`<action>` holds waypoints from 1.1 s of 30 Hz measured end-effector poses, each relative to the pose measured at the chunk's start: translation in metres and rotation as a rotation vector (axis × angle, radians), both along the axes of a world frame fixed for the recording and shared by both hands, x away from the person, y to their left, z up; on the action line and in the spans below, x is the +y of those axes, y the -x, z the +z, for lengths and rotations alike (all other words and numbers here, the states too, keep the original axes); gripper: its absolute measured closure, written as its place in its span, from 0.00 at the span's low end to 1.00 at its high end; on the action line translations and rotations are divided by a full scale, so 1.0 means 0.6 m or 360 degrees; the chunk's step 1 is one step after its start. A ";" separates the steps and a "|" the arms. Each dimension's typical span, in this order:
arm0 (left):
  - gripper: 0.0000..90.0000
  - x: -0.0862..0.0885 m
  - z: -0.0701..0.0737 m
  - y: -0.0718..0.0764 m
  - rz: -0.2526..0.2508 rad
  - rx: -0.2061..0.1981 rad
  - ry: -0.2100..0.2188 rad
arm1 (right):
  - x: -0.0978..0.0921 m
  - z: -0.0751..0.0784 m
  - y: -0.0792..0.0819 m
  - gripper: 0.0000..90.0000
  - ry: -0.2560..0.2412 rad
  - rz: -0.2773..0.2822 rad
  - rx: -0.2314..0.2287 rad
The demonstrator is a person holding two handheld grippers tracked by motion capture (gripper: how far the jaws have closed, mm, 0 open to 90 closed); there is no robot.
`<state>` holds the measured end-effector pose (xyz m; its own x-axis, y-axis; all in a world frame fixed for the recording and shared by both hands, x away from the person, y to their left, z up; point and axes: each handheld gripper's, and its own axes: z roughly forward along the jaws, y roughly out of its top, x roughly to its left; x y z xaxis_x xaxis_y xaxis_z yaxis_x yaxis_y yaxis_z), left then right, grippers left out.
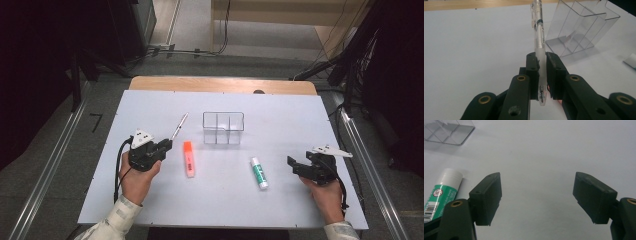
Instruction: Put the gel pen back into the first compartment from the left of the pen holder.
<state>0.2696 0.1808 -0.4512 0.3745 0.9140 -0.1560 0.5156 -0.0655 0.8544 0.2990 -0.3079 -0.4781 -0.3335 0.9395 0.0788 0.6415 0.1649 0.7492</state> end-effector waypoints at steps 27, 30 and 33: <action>0.91 -0.031 0.013 0.000 -0.0087 -0.0022 0.0003 | 0.000 0.000 0.000 0.24 0.0000 0.0004 0.0000; 0.90 -0.034 0.014 -0.001 -0.0097 -0.0025 0.0007 | 0.001 0.000 -0.001 0.24 0.0000 0.0004 0.0000; 0.90 -0.036 0.017 -0.001 -0.0104 -0.0028 0.0012 | 0.001 0.000 -0.001 0.24 -0.0002 0.0003 0.0001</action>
<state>0.2702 0.1594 -0.4408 0.4359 0.8865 -0.1555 0.4953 -0.0921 0.8638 0.2994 -0.3076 -0.4781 -0.3351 0.9387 0.0803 0.6418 0.1650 0.7489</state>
